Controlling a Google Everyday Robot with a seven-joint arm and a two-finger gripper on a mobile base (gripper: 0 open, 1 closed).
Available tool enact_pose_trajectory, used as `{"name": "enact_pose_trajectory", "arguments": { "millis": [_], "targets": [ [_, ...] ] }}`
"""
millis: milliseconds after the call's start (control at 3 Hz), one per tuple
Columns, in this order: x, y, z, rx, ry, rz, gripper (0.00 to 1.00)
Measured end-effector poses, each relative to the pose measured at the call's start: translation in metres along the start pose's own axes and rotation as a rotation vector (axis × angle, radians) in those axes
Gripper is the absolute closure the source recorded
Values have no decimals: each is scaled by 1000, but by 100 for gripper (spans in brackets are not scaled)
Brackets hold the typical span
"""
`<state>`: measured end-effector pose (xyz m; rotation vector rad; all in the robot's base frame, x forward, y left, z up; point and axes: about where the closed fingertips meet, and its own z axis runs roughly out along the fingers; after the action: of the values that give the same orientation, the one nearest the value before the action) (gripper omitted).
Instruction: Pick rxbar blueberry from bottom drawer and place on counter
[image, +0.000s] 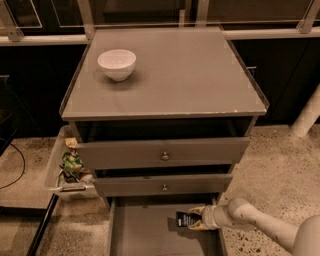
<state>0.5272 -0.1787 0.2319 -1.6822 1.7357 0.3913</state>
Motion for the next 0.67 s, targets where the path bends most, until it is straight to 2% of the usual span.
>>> {"name": "enact_pose_trajectory", "arguments": {
  "millis": [333, 667],
  "targets": [
    [-18, -4, -25, 40, -20, -48, 100],
    [-44, -10, -67, 104, -28, -119, 100]
  ]
}}
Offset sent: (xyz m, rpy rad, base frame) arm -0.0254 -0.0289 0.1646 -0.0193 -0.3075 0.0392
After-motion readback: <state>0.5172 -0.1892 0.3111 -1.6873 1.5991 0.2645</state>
